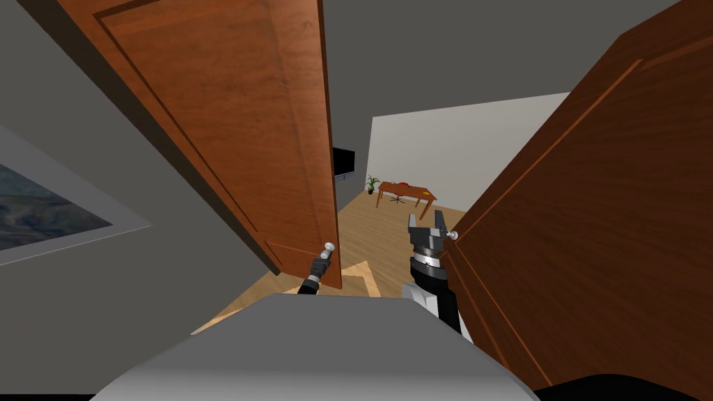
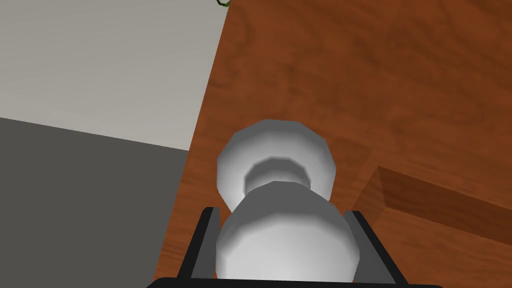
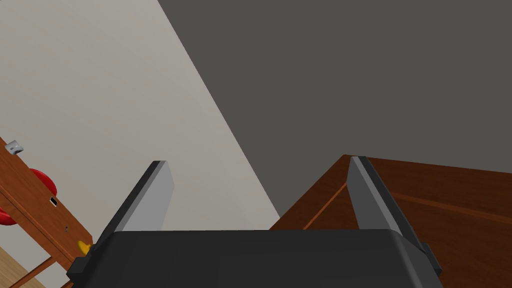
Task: Push the door open
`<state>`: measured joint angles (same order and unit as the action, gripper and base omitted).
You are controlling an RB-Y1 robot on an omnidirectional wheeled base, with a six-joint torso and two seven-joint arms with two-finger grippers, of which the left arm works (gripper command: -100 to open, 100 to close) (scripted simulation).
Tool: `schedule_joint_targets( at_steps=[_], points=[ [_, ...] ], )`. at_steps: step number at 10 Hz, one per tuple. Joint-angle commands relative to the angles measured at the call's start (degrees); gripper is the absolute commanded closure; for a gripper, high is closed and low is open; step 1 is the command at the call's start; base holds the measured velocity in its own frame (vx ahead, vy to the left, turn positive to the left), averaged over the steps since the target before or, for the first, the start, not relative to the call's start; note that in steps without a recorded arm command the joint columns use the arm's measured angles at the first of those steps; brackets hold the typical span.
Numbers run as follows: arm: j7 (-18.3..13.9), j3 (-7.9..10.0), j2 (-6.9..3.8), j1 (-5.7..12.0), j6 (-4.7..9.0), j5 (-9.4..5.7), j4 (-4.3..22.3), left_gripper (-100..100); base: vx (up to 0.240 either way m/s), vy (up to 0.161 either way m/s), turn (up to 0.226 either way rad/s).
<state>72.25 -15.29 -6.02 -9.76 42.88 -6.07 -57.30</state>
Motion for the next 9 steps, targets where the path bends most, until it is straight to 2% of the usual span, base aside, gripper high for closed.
schedule_joint_targets(
  at_steps=[1, 8, 9],
  points=[
    [-1.79, 0.08, -0.04, 0.2, 0.13, -0.39, -0.03, 100, 0.027, -0.014, 0.001],
    [-12.42, -0.13, -0.73, 0.58, 0.57, -3.35, 0.36, 100, 0.035, -0.017, -0.003],
    [-12.75, -0.13, -0.73, 0.58, 0.57, -3.35, 0.36, 100, 0.031, -0.015, -0.002]
  ],
)
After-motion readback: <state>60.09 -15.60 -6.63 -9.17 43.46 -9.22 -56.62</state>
